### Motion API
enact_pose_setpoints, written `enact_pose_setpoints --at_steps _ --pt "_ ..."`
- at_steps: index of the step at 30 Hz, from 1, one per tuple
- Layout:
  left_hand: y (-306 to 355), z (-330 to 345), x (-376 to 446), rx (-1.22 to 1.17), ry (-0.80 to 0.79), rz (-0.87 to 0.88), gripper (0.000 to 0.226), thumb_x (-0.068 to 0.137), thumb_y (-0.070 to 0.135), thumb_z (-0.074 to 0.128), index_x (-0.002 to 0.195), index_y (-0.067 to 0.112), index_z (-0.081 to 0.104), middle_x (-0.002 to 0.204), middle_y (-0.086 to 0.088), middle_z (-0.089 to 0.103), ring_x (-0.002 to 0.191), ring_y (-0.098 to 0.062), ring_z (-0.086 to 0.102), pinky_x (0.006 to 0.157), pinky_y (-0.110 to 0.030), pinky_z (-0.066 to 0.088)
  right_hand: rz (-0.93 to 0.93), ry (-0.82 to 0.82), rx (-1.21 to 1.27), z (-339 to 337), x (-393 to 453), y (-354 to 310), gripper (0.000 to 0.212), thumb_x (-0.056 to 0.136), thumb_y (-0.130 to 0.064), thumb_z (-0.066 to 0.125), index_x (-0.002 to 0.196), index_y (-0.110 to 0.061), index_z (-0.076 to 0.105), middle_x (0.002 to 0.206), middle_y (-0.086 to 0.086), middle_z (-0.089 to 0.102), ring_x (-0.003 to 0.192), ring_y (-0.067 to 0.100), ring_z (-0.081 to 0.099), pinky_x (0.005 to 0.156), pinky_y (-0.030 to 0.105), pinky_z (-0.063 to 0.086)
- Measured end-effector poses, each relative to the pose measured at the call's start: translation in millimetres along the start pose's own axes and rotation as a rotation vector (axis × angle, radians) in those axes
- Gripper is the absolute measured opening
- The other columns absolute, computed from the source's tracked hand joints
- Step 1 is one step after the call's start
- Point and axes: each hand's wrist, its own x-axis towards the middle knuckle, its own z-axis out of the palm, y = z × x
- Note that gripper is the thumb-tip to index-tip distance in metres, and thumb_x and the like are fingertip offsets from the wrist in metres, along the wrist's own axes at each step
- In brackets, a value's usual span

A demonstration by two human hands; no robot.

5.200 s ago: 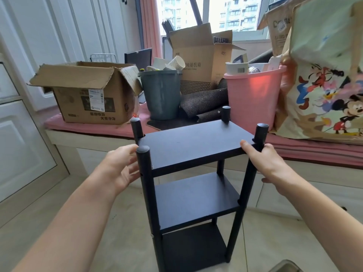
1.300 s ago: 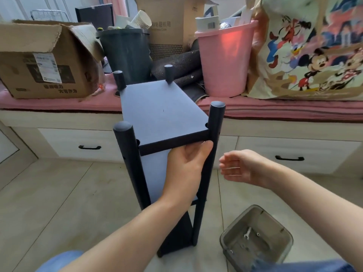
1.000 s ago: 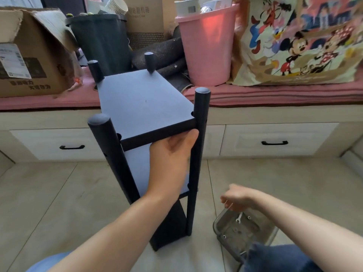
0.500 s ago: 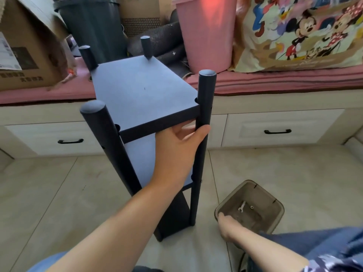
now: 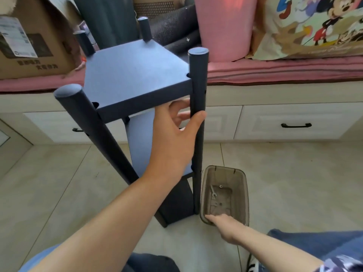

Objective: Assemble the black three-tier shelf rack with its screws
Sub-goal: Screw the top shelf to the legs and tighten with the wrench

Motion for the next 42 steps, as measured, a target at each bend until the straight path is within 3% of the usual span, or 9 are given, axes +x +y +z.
enact_pose_setpoints --at_steps 2,5,13,19,23,26,32,40,42 --pt "-0.1 -12.8 5.3 0.006 0.033 -0.007 0.043 0.093 0.013 0.073 0.111 0.042 0.047 0.116 0.005 0.073 0.109 -0.018 0.07 0.1 -0.042 0.055 -0.051 -0.001 -0.017 -0.7 0.2 -1.6 0.09 0.083 0.019 0.027 0.155 -0.033 0.024 0.145 0.017 0.047 0.131 0.035 0.049 0.102 0.038 0.042" --pt "-1.0 -32.4 15.3 0.004 0.094 -0.025 0.045 0.092 0.012 0.074 0.113 0.041 0.047 0.113 0.002 0.074 0.109 -0.021 0.071 0.101 -0.049 0.054 -0.127 0.003 -0.037 -1.6 0.1 -4.0 0.093 0.08 0.02 0.025 0.154 -0.036 0.029 0.146 0.016 0.047 0.132 0.035 0.048 0.103 0.037 0.041" --pt "-2.5 -54.5 25.3 -0.012 0.099 -0.034 0.045 0.091 0.01 0.071 0.131 0.011 0.049 0.113 -0.001 0.073 0.104 -0.027 0.072 0.099 -0.049 0.055 -0.221 0.0 -0.08 2.9 5.0 -5.2 0.089 0.082 0.018 0.026 0.152 -0.035 0.035 0.152 0.012 0.043 0.138 0.033 0.043 0.111 0.037 0.038" --pt "-1.3 -50.8 25.5 0.012 0.05 -0.061 0.04 0.094 0.003 0.069 0.129 0.008 0.051 0.118 -0.004 0.073 0.108 -0.027 0.07 0.102 -0.049 0.052 -0.2 -0.053 -0.166 -2.5 8.5 1.2 0.085 0.084 0.019 0.027 0.151 -0.032 0.039 0.151 0.01 0.045 0.139 0.031 0.043 0.112 0.038 0.037" --pt "-1.4 -48.0 23.6 0.022 0.018 -0.074 0.044 0.092 0.003 0.071 0.132 0.009 0.051 0.118 -0.003 0.073 0.105 -0.027 0.071 0.101 -0.049 0.053 -0.126 -0.127 -0.034 -13.1 15.8 2.9 0.045 0.094 -0.004 0.048 0.135 -0.018 0.061 0.136 0.005 0.061 0.125 0.02 0.057 0.105 0.029 0.044" --pt "-2.0 -46.1 20.0 0.028 -0.012 -0.084 0.044 0.093 0.004 0.071 0.133 0.009 0.052 0.118 -0.003 0.073 0.104 -0.026 0.071 0.1 -0.049 0.054 -0.054 -0.092 0.087 -34.3 24.1 9.5 0.033 0.091 -0.019 0.064 0.123 -0.016 0.069 0.126 0.001 0.068 0.114 0.014 0.063 0.101 0.026 0.048" --pt "-2.5 -43.0 16.0 0.02 -0.031 -0.091 0.038 0.093 0.005 0.07 0.128 0.012 0.057 0.116 0.001 0.075 0.103 -0.022 0.072 0.101 -0.047 0.054 0.138 0.125 0.089 -53.6 47.3 35.1 0.024 0.092 -0.001 0.058 0.111 -0.004 0.072 0.117 0.012 0.071 0.11 0.023 0.066 0.093 0.027 0.051" --pt "-5.7 -43.0 17.4 0.024 -0.062 -0.074 0.033 0.094 0.004 0.068 0.126 0.007 0.059 0.118 -0.004 0.073 0.111 -0.025 0.07 0.102 -0.048 0.053 0.107 -0.042 -0.04 -18.9 77.7 24.9 0.022 0.093 -0.01 0.052 0.112 -0.009 0.064 0.122 0.015 0.063 0.111 0.028 0.062 0.094 0.034 0.051" --pt "-7.0 -43.7 17.4 0.037 -0.085 -0.058 0.027 0.095 0.004 0.068 0.12 0.013 0.062 0.117 -0.002 0.073 0.111 -0.022 0.07 0.101 -0.047 0.053 0.09 -0.08 -0.092 -11.4 85.3 20.9 0.024 0.093 -0.009 0.051 0.116 -0.007 0.059 0.126 0.018 0.059 0.115 0.031 0.059 0.091 0.032 0.047"
